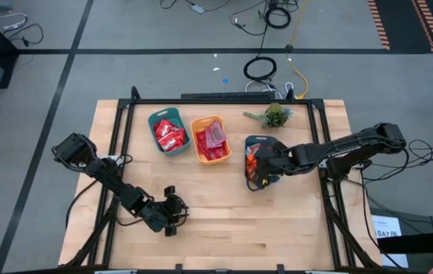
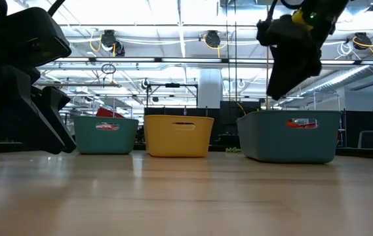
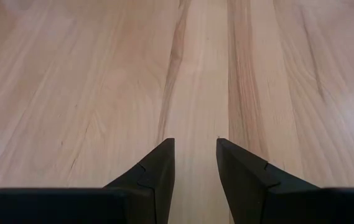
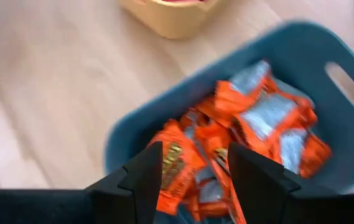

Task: Sort candy
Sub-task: Return to Home Position

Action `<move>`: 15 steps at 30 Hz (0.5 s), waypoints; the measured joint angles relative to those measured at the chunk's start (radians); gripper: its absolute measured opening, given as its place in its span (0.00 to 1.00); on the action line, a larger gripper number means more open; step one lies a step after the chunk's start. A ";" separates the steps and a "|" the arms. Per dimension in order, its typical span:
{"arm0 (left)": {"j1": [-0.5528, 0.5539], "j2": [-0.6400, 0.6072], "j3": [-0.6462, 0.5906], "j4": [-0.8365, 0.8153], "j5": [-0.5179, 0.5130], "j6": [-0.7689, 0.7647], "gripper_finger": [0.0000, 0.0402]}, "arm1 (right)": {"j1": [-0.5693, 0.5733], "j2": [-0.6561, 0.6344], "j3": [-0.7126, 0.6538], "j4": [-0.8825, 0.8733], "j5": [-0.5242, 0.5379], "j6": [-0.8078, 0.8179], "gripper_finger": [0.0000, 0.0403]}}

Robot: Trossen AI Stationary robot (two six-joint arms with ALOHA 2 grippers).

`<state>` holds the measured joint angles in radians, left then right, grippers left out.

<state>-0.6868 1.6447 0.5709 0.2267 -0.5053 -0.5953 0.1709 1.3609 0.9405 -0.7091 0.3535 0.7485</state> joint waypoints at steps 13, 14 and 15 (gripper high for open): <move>0.001 0.000 0.000 0.000 0.000 0.005 0.32 | 0.136 0.000 0.000 0.191 -0.020 -0.284 0.43; 0.003 0.000 0.000 0.000 0.000 0.016 0.32 | 0.146 0.000 0.000 0.191 -0.020 -0.290 0.43; 0.005 -0.001 0.000 0.000 0.000 0.037 0.32 | 0.155 0.000 0.000 0.191 -0.020 -0.293 0.43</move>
<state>-0.6820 1.6440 0.5709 0.2264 -0.5053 -0.5586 0.3257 1.3609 0.9405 -0.5184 0.3332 0.4555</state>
